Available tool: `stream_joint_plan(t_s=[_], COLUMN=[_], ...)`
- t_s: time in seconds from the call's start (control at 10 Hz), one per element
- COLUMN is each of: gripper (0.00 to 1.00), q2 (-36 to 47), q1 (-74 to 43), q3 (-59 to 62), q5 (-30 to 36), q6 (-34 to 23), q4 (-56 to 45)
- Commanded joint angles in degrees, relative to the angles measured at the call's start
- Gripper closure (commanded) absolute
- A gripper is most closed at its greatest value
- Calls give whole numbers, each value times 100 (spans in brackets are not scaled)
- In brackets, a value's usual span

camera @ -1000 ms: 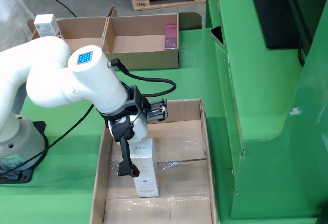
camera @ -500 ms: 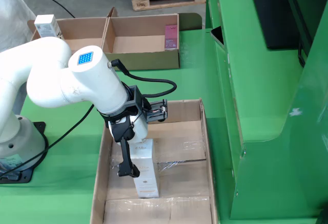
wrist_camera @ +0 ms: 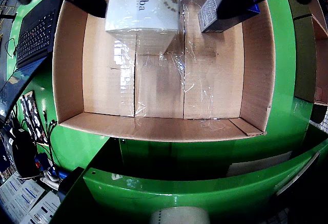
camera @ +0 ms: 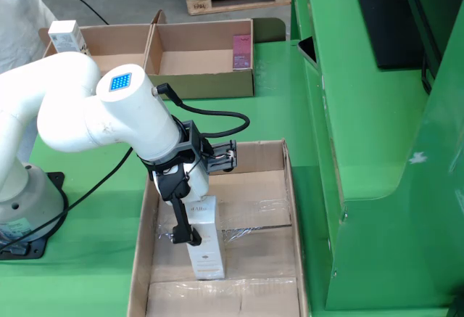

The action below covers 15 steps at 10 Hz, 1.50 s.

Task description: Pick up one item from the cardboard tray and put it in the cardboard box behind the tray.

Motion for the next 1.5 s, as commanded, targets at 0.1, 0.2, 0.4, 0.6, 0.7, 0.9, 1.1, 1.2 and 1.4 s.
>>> stream_joint_plan(t_s=[0.1, 0.2, 0.4, 0.6, 0.7, 0.9, 1.1, 1.2, 1.4], gripper=[80, 90, 100, 100, 100, 100, 100, 100, 100], q2=[132, 132, 132, 132, 132, 132, 132, 132, 132], q1=[30, 30, 30, 30, 30, 30, 30, 30, 30], q3=[174, 174, 174, 174, 174, 174, 174, 174, 174], q5=[13, 13, 13, 13, 13, 13, 13, 13, 13], q6=[-31, -31, -31, -31, -31, -31, -31, -31, -31], q4=[65, 65, 65, 65, 65, 65, 65, 65, 65])
